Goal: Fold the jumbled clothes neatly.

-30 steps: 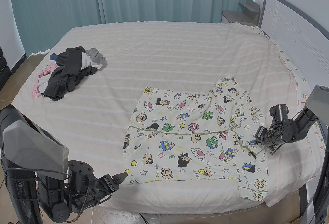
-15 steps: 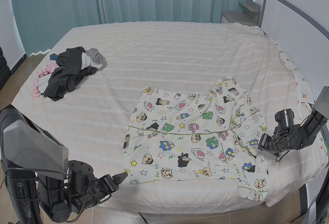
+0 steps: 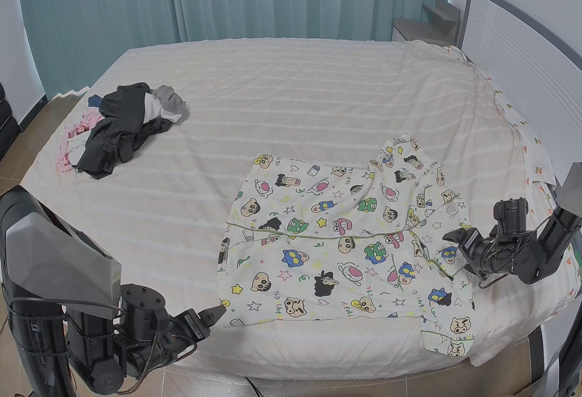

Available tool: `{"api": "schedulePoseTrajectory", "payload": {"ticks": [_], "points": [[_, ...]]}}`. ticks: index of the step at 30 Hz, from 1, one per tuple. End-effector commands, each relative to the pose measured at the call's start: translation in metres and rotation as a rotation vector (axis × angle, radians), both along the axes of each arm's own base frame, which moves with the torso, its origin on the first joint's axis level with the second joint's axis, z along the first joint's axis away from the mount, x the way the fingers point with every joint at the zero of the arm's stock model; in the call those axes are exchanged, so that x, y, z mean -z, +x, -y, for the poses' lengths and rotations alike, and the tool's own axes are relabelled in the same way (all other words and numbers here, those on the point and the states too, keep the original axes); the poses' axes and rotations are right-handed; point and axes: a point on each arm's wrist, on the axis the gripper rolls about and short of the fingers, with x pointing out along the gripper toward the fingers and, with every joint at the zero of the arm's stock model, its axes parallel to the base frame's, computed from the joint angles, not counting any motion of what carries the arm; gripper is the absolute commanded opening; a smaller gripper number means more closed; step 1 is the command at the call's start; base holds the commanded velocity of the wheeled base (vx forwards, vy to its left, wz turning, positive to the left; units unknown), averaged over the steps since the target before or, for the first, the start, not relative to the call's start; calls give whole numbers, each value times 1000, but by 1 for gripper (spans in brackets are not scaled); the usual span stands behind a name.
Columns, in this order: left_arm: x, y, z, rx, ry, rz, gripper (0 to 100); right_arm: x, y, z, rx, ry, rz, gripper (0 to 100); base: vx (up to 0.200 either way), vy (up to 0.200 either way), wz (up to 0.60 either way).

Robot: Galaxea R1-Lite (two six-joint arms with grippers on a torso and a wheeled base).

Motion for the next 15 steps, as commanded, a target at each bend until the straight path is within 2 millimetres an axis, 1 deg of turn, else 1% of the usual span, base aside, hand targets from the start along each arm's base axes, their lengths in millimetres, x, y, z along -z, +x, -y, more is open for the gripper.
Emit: {"api": "schedulePoseTrajectory", "payload": {"ticks": [1, 2, 6, 13, 15], "points": [[-1, -2, -1, -1, -2, 1, 100, 26, -6, 0, 22, 27, -63, 100, 0, 0, 0], [-1, -2, -1, 1, -2, 2, 100, 31, -8, -1, 23, 37, -69, 100, 0, 0, 0], [-1, -2, -1, 1, -2, 2, 100, 36, -10, -1, 25, 40, -85, 100, 0, 0, 0], [-1, -3, -1, 1, -1, 1, 100, 34, -8, -1, 39, 56, -56, 100, 0, 0, 0], [-1, -2, -1, 0, -3, 2, 100, 30, -3, -2, 61, 89, 0, 100, 0, 0, 0]]}}
